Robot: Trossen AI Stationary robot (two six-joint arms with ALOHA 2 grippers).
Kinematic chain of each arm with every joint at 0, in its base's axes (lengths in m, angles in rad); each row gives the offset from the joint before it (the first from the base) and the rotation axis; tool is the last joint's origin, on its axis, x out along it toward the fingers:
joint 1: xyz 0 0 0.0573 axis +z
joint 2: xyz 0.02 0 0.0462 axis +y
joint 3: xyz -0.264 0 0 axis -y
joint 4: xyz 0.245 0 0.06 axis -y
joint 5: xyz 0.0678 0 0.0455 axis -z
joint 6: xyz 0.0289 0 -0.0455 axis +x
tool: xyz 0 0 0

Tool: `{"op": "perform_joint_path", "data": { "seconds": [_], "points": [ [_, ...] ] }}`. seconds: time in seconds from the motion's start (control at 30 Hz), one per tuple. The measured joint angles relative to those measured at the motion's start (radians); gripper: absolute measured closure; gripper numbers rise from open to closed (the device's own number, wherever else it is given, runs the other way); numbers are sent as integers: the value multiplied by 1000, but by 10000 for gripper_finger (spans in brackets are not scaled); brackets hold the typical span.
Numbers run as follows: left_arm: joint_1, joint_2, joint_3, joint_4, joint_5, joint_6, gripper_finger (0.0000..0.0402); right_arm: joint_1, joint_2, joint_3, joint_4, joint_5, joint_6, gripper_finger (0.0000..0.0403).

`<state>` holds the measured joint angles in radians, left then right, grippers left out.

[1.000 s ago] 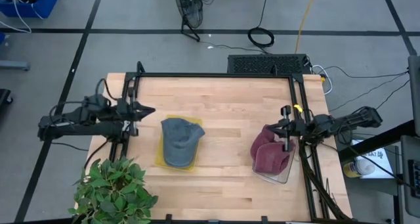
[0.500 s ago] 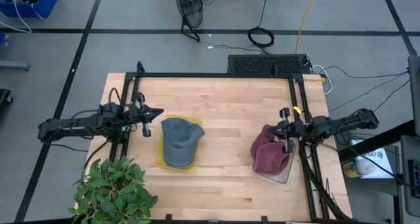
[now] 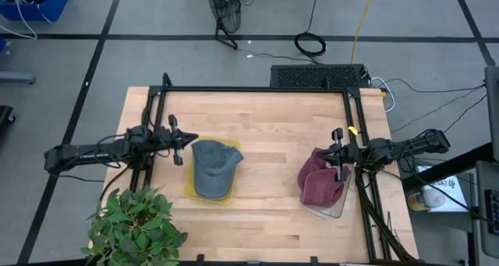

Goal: Pick & Place hat
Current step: Return to Home Position

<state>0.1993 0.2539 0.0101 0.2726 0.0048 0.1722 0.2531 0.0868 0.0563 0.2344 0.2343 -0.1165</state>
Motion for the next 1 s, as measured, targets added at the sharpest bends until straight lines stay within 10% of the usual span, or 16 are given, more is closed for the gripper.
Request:
{"op": "perform_joint_path", "data": {
  "seconds": [1.0],
  "points": [
    [-20,1,2,-8,116,8,399,-31,0,-2,39,-68,-43,403]
  ]
}}
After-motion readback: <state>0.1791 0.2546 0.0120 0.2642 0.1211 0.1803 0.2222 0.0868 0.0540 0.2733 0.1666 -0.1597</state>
